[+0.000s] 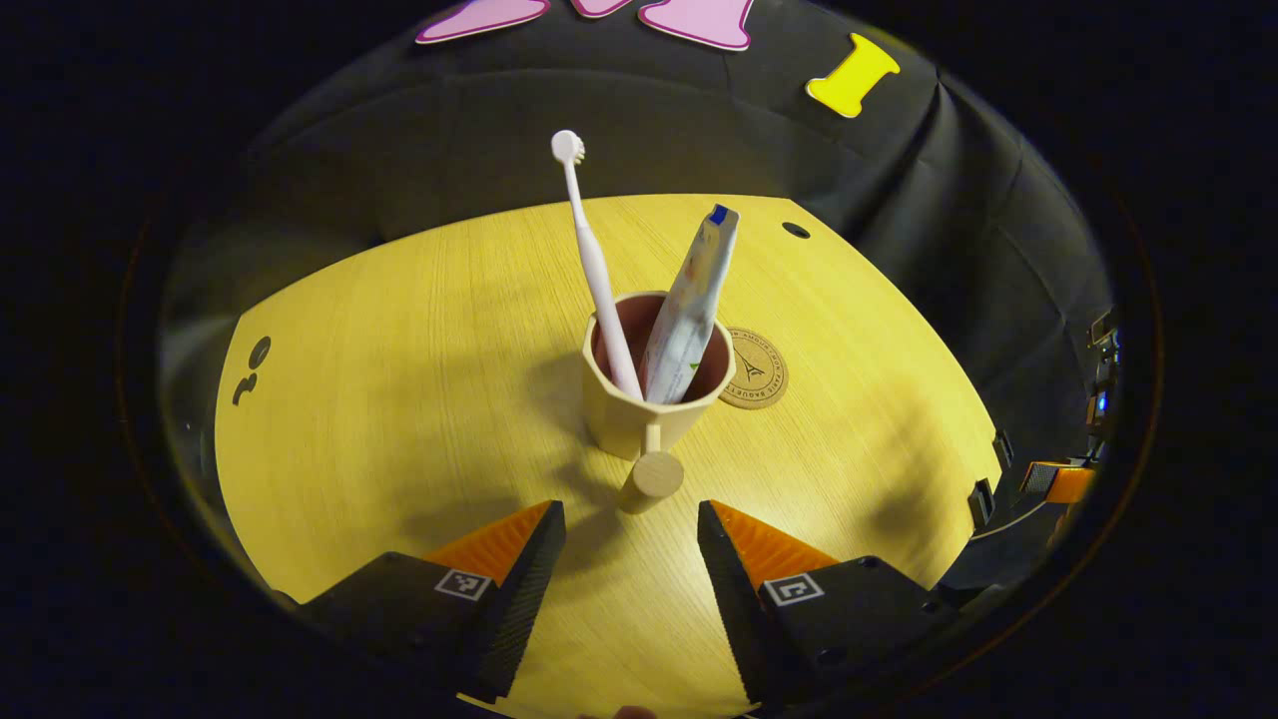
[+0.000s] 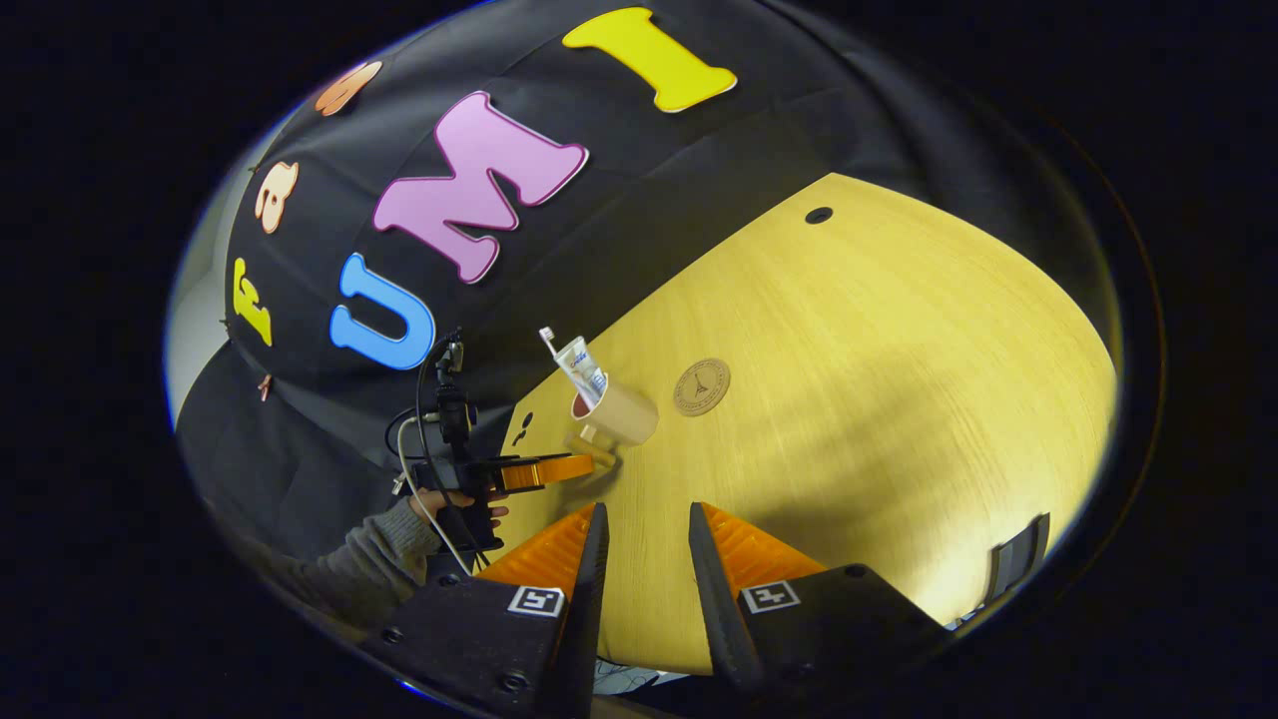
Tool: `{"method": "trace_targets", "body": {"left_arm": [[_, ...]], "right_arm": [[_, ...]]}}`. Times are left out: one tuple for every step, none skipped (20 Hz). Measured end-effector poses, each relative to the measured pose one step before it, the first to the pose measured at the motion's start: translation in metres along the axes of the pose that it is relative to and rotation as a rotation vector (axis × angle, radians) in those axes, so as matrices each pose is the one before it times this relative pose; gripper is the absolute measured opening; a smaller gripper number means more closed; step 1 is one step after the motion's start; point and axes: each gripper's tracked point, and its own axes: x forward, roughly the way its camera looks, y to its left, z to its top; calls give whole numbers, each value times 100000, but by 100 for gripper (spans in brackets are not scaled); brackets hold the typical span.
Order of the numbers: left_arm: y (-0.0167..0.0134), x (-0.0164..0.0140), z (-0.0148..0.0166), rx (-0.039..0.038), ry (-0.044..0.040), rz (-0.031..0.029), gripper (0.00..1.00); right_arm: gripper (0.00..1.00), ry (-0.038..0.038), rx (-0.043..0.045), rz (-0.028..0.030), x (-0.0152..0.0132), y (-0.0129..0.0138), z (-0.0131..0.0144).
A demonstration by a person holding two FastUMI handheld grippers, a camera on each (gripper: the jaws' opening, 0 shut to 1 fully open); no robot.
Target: Put the toothbrush and toothpaste on the desktop into the cup, then pick up the cup and place it on the coaster on the desktop.
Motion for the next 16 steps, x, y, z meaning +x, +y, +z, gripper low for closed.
{"method": "trace_targets", "body": {"left_arm": [[-27, 256, 168, 322, 728, 541, 84], [-8, 272, 216, 233, 1019, 629, 84], [-36, 406, -99, 373, 1281, 702, 84], [16, 359, -23, 591, 1405, 842, 84], [132, 333, -59, 313, 969, 1274, 84], [204, 420, 59, 21, 1100, 1421, 84], [119, 295, -57, 105, 858, 940, 84], [183, 223, 113, 334, 804, 1244, 84], [173, 402, -52, 272, 840, 884, 84], [81, 266, 161, 140, 1047, 706, 84], [-39, 183, -38, 283, 1069, 498, 84], [100, 209, 194, 783, 980, 765, 84], [-24, 131, 108, 671, 858, 245, 83], [-91, 148, 224, 827, 868, 177, 82], [-107, 231, 72, 679, 1046, 489, 82], [23, 116, 137, 593, 1162, 527, 82]], "right_arm": [[49, -511, 477, -746, -267, -578, 291], [49, -386, 420, -710, -339, -623, 258], [49, -808, 563, -810, -282, -620, 297], [49, -924, 728, -790, -435, -627, 400], [49, -882, 1019, -878, -397, -665, 341], [49, -1081, 1196, -763, -290, -648, 413], [49, -808, 1049, -747, -364, -572, 391], [49, -675, 865, -900, -300, -587, 232], [49, -512, 632, -698, -258, -515, 202], [49, -454, 525, -710, -302, -556, 86], [49, -195, 539, -415, -290, -437, 130], [49, -110, 596, -405, -179, -344, -43], [49, -177, 565, -228, -3, -347, 122], [49, -42, 522, -152, -61, -256, -78], [49, -89, 552, -149, 44, -141, 136], [49, 36, 715, 174, 81, -44, -16]]}}
